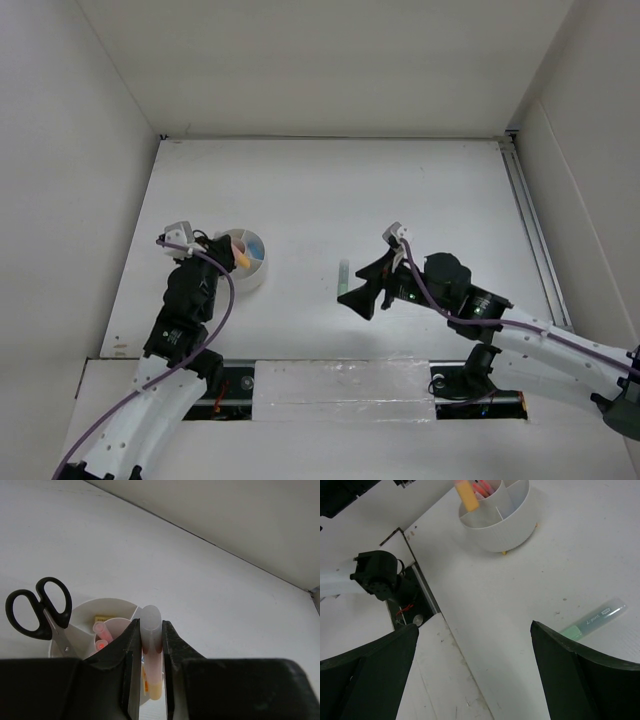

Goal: Sort the stationery into containers
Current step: Place the pen in the storage box.

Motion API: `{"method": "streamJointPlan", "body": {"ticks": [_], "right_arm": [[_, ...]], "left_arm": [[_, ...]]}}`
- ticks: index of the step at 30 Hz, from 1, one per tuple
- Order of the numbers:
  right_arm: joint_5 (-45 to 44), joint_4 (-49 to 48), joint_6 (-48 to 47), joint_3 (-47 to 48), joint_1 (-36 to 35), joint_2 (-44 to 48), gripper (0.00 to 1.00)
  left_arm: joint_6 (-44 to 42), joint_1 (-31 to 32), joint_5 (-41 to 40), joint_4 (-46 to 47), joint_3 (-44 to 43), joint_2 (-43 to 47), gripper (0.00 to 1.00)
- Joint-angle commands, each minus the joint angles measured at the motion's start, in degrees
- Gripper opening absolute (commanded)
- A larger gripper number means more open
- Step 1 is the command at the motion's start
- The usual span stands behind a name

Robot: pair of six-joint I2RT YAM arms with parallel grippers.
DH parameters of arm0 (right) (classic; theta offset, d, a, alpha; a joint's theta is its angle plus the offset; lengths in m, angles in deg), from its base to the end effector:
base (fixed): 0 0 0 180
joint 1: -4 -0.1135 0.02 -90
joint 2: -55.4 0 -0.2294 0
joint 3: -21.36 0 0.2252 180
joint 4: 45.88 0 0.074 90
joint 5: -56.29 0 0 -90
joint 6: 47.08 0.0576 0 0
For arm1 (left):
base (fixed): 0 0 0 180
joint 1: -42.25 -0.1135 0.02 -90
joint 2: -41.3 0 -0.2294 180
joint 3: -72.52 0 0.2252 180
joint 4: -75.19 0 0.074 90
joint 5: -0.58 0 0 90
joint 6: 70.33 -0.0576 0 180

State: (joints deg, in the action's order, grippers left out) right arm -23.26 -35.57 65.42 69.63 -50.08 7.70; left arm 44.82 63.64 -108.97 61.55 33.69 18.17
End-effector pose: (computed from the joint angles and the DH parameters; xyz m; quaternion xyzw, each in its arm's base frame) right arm 0.1203 0.1839 0.2633 -0.2637 0.7167 0.4524 0.4606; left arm 0.1505 -0.0382 0.2692 -0.1446 0.6798 -0.1719 0.6981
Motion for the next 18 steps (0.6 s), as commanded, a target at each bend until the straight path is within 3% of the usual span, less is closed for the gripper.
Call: {"method": "streamJointPlan", "body": {"ticks": [1, 18], "right_arm": [[2.10, -3.82, -0.97, -0.30, -0.50, -0.11, 1.00], [2.81, -2.76, -1.50, -0.91, -0.50, 2.35, 1.00]], "left_arm": [[-2.29, 0.15, 0.56, 5.49, 1.05, 0.55, 0.00], [-7.56, 0.15, 7.42, 14.02, 7.81, 4.24, 0.00]]}}
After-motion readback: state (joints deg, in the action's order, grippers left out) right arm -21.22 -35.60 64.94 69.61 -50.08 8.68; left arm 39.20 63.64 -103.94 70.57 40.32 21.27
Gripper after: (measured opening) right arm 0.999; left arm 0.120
